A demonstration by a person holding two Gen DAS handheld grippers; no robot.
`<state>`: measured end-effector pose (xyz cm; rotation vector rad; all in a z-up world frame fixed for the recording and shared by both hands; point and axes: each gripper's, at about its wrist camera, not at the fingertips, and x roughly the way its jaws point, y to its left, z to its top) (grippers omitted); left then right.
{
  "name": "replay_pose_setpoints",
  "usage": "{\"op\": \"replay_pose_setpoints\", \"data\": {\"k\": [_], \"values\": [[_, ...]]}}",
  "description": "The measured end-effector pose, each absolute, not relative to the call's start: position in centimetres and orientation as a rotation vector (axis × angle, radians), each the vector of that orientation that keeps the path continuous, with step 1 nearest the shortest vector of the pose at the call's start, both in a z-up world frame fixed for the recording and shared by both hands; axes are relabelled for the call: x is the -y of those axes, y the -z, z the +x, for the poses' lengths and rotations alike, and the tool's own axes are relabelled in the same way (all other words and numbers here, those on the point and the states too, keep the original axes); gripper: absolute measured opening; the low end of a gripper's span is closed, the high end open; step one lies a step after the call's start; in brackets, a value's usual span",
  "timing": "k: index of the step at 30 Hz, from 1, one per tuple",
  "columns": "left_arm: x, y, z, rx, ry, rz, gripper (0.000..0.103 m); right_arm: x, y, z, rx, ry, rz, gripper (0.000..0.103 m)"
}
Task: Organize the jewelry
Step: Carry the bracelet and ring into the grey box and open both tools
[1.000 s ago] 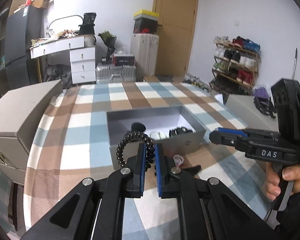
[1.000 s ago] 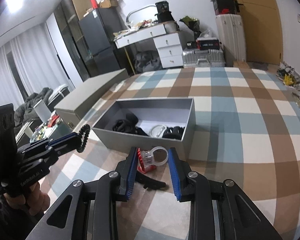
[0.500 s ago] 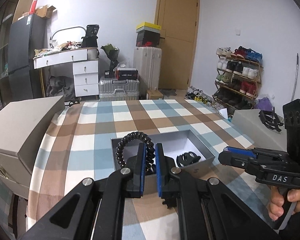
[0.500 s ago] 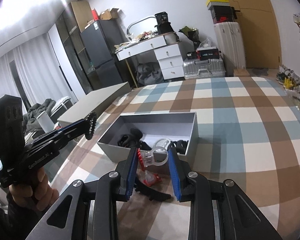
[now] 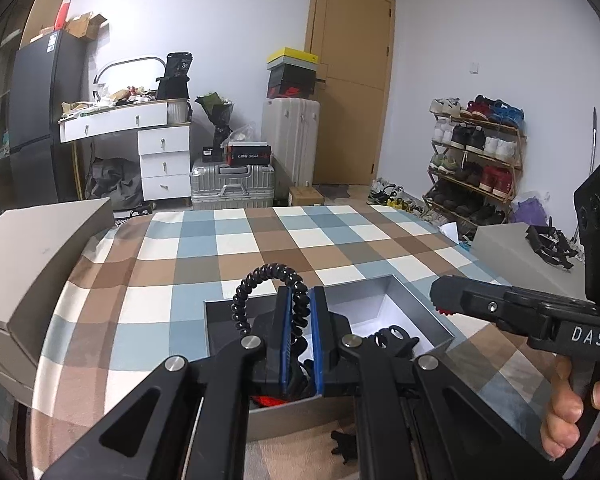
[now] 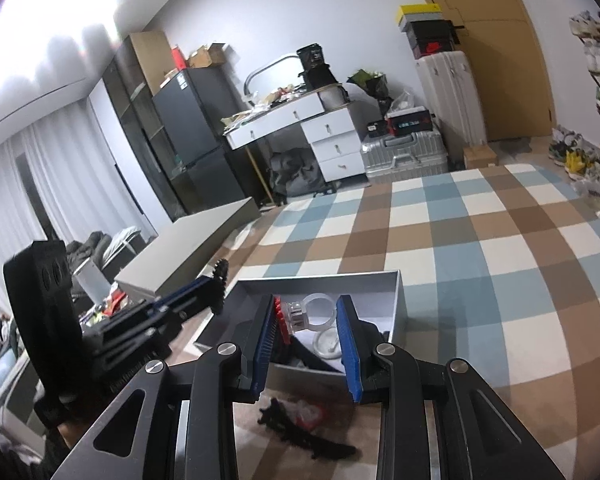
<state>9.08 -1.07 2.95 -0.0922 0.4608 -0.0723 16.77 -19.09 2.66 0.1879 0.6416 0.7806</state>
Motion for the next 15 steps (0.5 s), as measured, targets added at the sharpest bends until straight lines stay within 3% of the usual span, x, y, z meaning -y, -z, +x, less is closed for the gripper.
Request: {"op": "replay_pose_setpoints", "data": {"k": [15], "values": [[1.8, -2.1, 9.3, -0.467, 0.089, -0.083, 0.004, 17.4, -0.4, 18.1, -0.687, -0.788, 0.182, 0.029]]}}
